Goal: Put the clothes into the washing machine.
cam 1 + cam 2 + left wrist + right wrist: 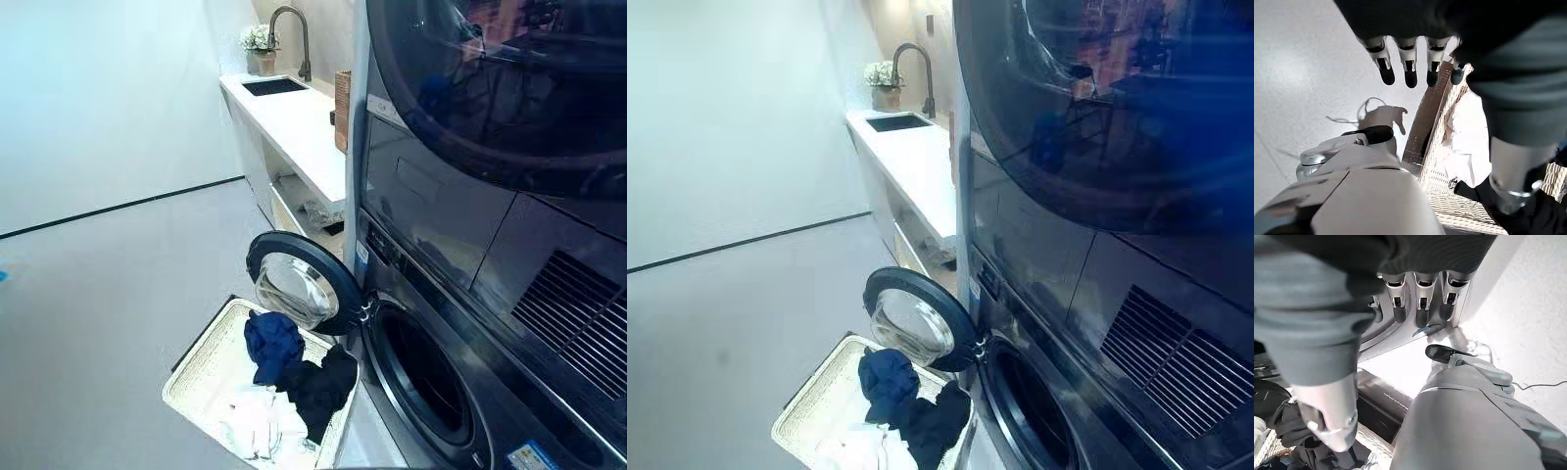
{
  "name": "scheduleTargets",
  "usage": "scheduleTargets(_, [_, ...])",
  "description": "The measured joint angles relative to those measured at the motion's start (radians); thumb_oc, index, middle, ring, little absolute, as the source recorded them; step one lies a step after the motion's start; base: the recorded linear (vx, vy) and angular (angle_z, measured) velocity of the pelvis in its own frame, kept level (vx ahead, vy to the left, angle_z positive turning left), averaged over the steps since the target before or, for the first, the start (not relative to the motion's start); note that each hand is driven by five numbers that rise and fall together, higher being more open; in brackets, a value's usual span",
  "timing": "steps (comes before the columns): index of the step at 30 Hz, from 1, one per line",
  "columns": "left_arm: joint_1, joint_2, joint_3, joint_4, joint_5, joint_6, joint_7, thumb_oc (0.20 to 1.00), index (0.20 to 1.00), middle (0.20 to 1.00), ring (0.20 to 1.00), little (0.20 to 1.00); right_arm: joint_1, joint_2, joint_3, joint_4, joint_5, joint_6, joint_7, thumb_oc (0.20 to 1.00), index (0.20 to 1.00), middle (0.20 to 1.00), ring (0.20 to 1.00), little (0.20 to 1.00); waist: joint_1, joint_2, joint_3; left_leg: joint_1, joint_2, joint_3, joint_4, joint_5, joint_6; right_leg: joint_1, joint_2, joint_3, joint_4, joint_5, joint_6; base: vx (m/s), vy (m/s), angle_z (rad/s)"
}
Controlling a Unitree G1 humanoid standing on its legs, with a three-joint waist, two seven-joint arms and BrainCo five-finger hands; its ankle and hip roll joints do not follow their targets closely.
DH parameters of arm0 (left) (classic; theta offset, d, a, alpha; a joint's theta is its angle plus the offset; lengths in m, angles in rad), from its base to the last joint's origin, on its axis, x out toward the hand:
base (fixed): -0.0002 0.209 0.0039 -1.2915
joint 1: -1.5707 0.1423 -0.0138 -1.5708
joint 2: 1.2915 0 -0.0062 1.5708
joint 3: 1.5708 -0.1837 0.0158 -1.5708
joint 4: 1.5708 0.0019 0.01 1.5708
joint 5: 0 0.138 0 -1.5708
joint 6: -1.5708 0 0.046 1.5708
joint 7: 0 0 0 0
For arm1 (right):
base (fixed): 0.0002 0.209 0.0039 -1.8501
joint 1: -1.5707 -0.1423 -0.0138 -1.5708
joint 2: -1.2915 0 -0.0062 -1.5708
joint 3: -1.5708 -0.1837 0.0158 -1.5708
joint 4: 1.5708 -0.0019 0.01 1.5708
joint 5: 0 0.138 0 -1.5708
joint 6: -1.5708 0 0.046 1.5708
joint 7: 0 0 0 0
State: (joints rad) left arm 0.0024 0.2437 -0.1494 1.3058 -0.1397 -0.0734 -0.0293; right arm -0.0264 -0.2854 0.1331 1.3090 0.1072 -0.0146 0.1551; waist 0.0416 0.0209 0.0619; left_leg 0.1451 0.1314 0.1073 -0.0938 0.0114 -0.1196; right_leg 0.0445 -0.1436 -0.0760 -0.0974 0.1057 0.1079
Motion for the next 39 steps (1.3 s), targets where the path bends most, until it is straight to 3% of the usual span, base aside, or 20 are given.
scheduleTargets(34, [0.000, -0.001, 0.003, 0.001, -0.015, 0.001, -0.011, 1.000, 1.000, 1.000, 1.000, 1.000, 0.000, 0.001, 0.000, 0.000, 0.000, 0.000, 0.000, 1.000, 1.000, 1.000, 1.000, 1.000, 0.000, -0.003, 0.001, 0.000, 0.000, 0.000, 0.000, 0.000, 0.000, 0.000, 0.000, 0.000, 0.000, 0.000, 0.000, 0.00, 0.003, -0.01])
scheduleTargets(39, [0.001, -0.001, 0.014, -0.007, -0.072, -0.073, 0.045, 1.000, 1.000, 1.000, 1.000, 1.000, -0.002, -0.003, 0.000, -0.008, 0.002, -0.004, 0.003, 1.000, 1.000, 1.000, 1.000, 1.000, 0.000, 0.000, 0.004, 0.000, 0.000, -0.001, 0.000, 0.000, 0.000, 0.001, 0.000, 0.000, 0.000, -0.001, 0.001, 0.07, 0.012, 0.00])
